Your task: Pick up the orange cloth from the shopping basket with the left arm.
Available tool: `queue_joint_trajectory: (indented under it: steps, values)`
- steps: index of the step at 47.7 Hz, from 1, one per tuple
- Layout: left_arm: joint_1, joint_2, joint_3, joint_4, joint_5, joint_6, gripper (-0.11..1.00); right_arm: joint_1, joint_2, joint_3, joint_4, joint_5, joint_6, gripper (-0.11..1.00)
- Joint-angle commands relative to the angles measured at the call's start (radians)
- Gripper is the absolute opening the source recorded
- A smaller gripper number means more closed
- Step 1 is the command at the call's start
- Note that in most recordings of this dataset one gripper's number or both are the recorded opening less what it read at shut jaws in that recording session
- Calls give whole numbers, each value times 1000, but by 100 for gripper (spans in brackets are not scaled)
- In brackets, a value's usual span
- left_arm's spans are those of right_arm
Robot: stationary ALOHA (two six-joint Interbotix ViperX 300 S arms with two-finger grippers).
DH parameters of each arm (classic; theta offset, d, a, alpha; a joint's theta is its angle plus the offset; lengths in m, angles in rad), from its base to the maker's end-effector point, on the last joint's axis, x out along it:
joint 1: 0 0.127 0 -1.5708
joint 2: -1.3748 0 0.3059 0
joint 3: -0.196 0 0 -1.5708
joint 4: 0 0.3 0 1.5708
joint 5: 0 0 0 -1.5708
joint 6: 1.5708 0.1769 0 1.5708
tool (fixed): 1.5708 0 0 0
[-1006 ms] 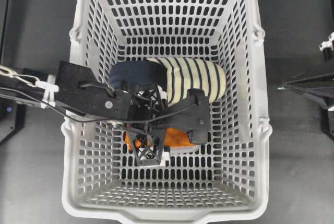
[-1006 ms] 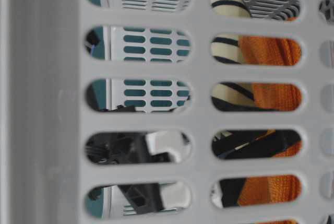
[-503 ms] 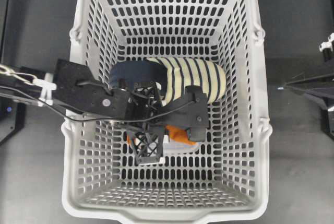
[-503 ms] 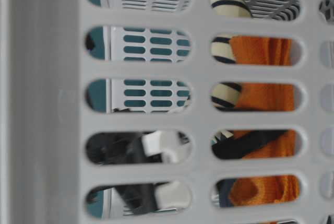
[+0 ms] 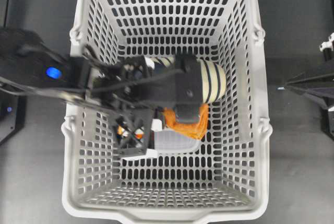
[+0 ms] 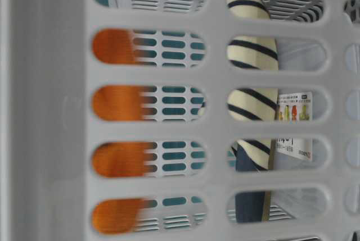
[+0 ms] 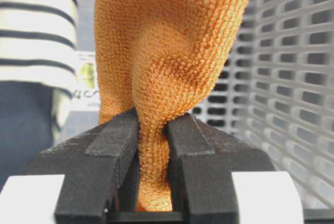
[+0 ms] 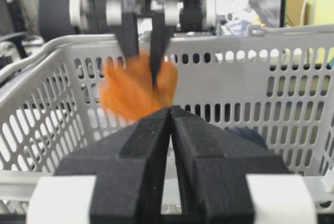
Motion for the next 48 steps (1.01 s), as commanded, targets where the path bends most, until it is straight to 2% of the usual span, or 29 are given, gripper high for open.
queue_joint_trajectory:
  steps: [1, 10, 48]
  values:
    - [2, -55, -100, 3, 49, 0, 11, -2, 5, -8, 3, -12, 0, -1]
    - [11, -69, -163, 3, 100, 2, 11, -3, 2, -9, 3, -12, 2, -1]
    - [52, -72, -161, 3, 115, 3, 11, -6, -38, -2, 3, -5, 0, -1]
